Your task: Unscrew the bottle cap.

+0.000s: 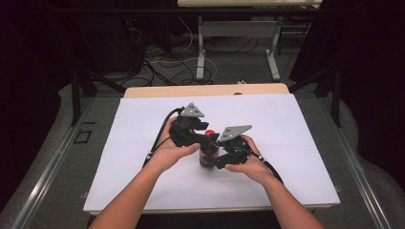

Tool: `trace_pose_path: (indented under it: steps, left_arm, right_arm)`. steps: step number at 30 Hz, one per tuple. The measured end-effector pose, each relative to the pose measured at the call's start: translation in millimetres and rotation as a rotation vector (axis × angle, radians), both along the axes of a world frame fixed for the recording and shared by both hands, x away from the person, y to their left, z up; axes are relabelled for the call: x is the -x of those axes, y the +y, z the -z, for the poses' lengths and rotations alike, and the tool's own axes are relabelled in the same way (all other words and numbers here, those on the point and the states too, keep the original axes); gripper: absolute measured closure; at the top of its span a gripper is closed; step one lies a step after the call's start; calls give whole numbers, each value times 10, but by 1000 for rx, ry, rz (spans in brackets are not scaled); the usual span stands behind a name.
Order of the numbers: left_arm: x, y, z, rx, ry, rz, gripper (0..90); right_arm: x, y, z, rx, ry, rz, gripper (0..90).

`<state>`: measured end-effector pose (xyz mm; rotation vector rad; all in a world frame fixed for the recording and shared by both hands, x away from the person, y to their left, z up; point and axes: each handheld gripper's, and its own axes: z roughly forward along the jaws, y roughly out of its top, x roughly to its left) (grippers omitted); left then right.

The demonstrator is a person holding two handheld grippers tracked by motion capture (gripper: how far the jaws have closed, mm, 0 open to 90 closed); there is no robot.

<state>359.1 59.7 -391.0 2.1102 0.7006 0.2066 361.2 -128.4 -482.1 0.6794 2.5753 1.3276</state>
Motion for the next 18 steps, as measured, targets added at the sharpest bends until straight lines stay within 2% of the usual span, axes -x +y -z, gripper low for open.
trace_pose_path:
  steps: [2, 5, 7, 9, 12, 14, 15, 17, 18]
  left_arm:
    - [-26, 28, 7, 9, 18, 29, 454]
    - [-52, 49, 35, 0, 7, 38, 462]
    - [-65, 61, 45, 9, 34, 47, 483]
    - [-79, 58, 66, 18, 17, 49, 491]
    - [-94, 56, 78, 29, 26, 62, 517]
    - [-104, 60, 72, 21, 35, 89, 526]
    - [-100, 44, 86, 35, 31, 79, 541]
    - [-103, 32, 85, 26, 42, 92, 559]
    - [-97, 12, 101, 35, 33, 83, 576]
  right_arm:
    - [2, 0, 0, -3, 5, -7, 306]
    - [8, 14, 6, -24, -2, -7, 306]
    - [13, 17, 4, -23, 2, -17, 306]
    - [16, 21, 9, -21, -5, -18, 306]
    - [16, 21, 4, -7, 4, -35, 306]
    - [26, 31, 9, -17, -2, -31, 306]
    - [28, 30, 7, -15, -5, -35, 306]
    - [31, 36, 11, -17, -8, -33, 306]
    - [38, 40, 11, -15, 1, -31, 306]
